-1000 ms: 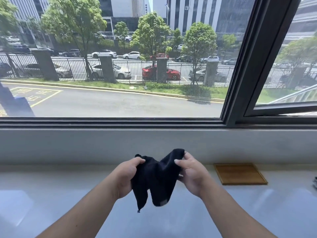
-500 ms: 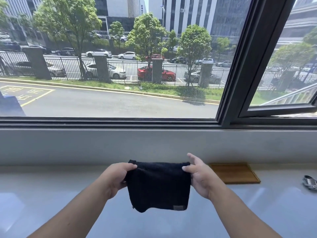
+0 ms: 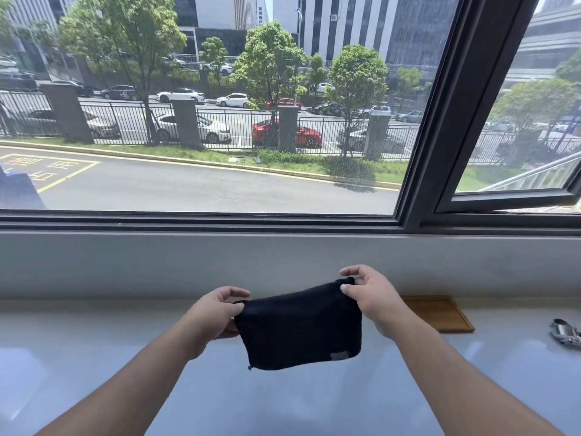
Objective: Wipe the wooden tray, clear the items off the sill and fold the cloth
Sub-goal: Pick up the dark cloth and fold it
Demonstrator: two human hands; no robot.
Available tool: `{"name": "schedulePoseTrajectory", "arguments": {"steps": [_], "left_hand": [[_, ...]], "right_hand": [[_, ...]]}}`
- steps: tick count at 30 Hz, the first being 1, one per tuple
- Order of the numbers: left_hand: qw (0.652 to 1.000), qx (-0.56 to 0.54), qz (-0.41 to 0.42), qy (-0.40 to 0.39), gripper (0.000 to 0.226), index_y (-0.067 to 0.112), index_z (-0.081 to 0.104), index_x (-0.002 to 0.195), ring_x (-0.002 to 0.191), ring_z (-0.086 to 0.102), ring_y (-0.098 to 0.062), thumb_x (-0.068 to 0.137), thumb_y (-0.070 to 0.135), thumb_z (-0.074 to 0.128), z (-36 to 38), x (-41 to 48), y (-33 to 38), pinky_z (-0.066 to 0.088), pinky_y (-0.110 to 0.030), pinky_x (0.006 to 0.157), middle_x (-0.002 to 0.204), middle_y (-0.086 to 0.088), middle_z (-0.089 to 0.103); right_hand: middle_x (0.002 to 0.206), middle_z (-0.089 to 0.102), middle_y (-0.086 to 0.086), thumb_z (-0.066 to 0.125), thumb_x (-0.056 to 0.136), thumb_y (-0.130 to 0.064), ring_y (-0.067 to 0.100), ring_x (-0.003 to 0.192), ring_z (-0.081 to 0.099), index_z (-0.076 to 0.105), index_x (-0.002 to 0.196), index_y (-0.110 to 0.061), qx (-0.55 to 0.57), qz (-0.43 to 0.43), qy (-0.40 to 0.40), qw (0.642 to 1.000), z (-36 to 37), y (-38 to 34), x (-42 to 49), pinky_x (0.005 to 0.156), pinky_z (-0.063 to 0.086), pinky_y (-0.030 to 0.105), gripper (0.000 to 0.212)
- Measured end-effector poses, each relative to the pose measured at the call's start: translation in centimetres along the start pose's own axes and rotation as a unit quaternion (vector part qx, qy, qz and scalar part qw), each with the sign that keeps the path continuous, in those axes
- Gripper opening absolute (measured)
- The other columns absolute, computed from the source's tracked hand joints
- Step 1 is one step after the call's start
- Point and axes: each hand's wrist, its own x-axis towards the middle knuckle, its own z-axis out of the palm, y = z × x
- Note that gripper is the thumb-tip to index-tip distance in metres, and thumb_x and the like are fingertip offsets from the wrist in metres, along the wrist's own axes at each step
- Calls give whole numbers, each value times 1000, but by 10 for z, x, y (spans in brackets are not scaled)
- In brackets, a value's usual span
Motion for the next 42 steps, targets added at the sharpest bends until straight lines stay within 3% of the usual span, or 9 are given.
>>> {"name": "schedulePoseTrajectory", "arguments": {"steps": [7, 10, 14, 18, 22, 28, 33, 38, 42], "left_hand": [[999, 0, 30, -21, 30, 19, 78, 113, 94, 79, -20, 88, 2, 79, -5, -2, 12, 61, -29, 82, 107, -8, 82], [978, 181, 88, 58, 22, 29, 81, 97, 90, 77, -12, 86, 11, 77, -7, 1, 16, 60, -31, 86, 90, 8, 82], [914, 374, 111, 112, 19, 41, 71, 74, 84, 68, -6, 89, 29, 72, -4, -3, 16, 58, -32, 75, 84, 18, 73], [925, 352, 73, 125, 9, 28, 70, 71, 77, 69, -13, 79, 32, 67, 0, -8, 13, 57, -36, 68, 76, 9, 73], [964, 243, 62, 83, 13, 18, 66, 76, 67, 75, -13, 72, 31, 67, 20, -14, 29, 56, -34, 66, 67, 7, 77], [999, 24, 20, -28, 14, 7, 66, 92, 73, 81, -27, 87, 16, 74, 69, -23, 52, 64, -38, 74, 78, -11, 81], [994, -44, 33, -95, 18, 9, 77, 99, 83, 80, -21, 85, 21, 75, 68, -32, 58, 62, -30, 71, 95, -9, 83], [998, -42, 43, 33, 57, 16, 66, 116, 93, 65, -21, 60, 23, 62, 48, -34, 41, 49, -39, 81, 97, -2, 72], [988, -40, -26, -145, 50, 35, 74, 121, 122, 62, -15, 71, 27, 69, 40, -32, 20, 38, -50, 107, 125, 7, 75]], "right_hand": [[112, 75, 17, 54, 95, 18, 28, 92, 70, 65, 120, -9, 133, 45, -74, 987, -6, -6, 0, 76, 59, 35, 39], [108, 78, 10, 61, 93, 6, 24, 94, 72, 72, 111, -14, -135, -13, -25, 990, -14, -7, 3, 84, 61, 37, 29], [87, 71, -7, 70, 91, -26, 18, 86, 66, 73, 87, -26, -389, -51, -7, 920, -15, 5, -1, 72, 51, 30, 5], [68, 66, -2, 69, 84, -27, 21, 65, 61, 63, 72, -17, -260, 4, -15, 965, -12, 15, -8, 60, 44, 31, 17], [89, 78, 22, 62, 97, -20, 39, 80, 78, 65, 92, -4, -56, 56, -67, 995, 13, 5, -21, 79, 65, 47, 17], [111, 73, 22, 66, 99, -10, 35, 94, 76, 54, 123, -2, 165, 96, -225, 956, 58, -16, -46, 82, 58, 46, 28], [120, 70, 28, 73, 87, 6, 35, 101, 72, 53, 126, 0, 111, 41, -161, 980, 69, -22, -51, 75, 53, 34, 45], [102, 64, 20, 46, 96, 13, 33, 89, 60, 60, 123, 6, 191, 65, -164, 966, 64, -26, -48, 74, 47, 39, 31], [117, 72, 29, 50, 100, -1, 39, 102, 68, 63, 127, -1, 307, 74, -202, 927, 54, -27, -40, 93, 56, 54, 30]]}}
